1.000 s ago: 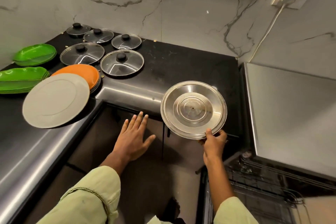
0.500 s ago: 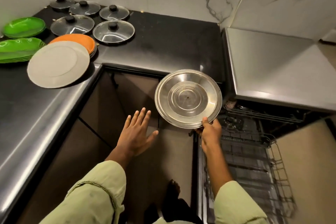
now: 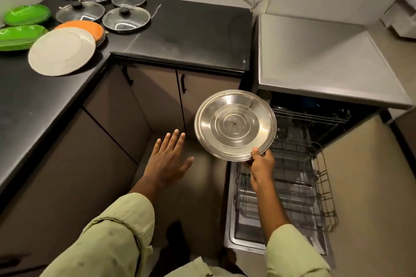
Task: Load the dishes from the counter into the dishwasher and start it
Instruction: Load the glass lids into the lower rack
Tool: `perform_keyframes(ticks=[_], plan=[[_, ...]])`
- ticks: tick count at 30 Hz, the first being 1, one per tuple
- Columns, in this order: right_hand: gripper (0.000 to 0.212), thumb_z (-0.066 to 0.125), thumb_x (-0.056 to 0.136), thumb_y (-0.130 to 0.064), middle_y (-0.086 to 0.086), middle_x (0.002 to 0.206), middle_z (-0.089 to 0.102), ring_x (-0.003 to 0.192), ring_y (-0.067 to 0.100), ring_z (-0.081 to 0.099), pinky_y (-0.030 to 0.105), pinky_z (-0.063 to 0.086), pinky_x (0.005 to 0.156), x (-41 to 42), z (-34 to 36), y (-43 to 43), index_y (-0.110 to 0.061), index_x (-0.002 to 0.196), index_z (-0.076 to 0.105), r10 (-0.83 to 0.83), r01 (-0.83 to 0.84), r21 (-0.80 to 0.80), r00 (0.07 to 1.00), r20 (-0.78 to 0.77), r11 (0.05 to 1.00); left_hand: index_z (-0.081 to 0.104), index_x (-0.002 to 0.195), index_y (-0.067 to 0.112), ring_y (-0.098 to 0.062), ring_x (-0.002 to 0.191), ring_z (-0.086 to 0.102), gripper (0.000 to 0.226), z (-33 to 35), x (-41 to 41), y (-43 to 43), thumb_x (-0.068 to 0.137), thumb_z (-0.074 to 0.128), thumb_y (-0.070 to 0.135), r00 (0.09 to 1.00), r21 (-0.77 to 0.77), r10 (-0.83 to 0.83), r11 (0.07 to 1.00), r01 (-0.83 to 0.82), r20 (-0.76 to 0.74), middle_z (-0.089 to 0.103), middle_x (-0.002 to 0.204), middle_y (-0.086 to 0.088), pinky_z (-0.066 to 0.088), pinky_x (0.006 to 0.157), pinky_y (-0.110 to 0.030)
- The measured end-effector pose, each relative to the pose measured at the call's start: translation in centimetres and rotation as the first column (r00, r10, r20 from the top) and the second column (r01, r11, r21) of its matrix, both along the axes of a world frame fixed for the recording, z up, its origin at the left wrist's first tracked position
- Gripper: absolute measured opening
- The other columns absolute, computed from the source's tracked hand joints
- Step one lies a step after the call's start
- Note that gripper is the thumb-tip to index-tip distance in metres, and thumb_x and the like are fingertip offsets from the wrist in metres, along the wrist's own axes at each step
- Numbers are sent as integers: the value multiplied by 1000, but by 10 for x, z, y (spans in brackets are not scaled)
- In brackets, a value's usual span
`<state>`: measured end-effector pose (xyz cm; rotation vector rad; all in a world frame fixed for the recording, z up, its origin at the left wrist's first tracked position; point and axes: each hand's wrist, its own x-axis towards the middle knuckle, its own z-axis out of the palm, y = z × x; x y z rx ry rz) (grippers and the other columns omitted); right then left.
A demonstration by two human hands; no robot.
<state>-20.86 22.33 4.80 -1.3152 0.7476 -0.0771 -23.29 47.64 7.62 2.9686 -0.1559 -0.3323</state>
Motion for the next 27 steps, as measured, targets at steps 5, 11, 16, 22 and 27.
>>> perform_keyframes(ticks=[5,11,16,22,27], plan=[[17,55,98,-8,12,116,67,107,27,64,51,49,100,-42,-9,-56,-13,113,60,44,-44,-39,999,8,998,-3,159,20,-16,148,-16,94,-4,-56,-60,82,5,74,1000,-41,19,999,-18,6,-9,165,-2,-9,119,-37],[12,60,93,-20,0,103,69,100,28,66,58,52,92,-90,-23,-108,-32,93,60,121,-123,-104,992,-28,987,-2,159,18,-23,153,-7,87,-9,-118,-112,92,17,69,999,-41,30,999,-31,-29,-6,166,-5,-5,121,-40],[10,58,95,-17,4,107,68,101,27,65,55,51,96,-130,-19,-135,-27,97,59,134,-137,-117,990,-32,984,-1,159,16,-25,153,-7,80,-11,-154,-144,100,30,60,999,-80,24,996,-25,-22,-5,166,-7,-4,121,-41],[16,59,95,-13,1,101,66,101,27,65,54,53,93,-184,-21,-181,-29,96,59,90,-97,-135,994,-56,986,-1,159,16,-26,153,-7,77,-19,-194,-190,102,34,55,997,-100,-11,995,3,-78,-6,166,-7,-4,122,-41],[20,57,96,-12,-1,104,67,100,25,65,52,55,88,-214,-24,-232,-32,101,60,50,-59,-132,996,-68,990,0,159,15,-26,153,-6,77,-29,-211,-232,100,27,58,991,-76,-59,996,50,-118,-5,166,-7,-3,122,-42]])
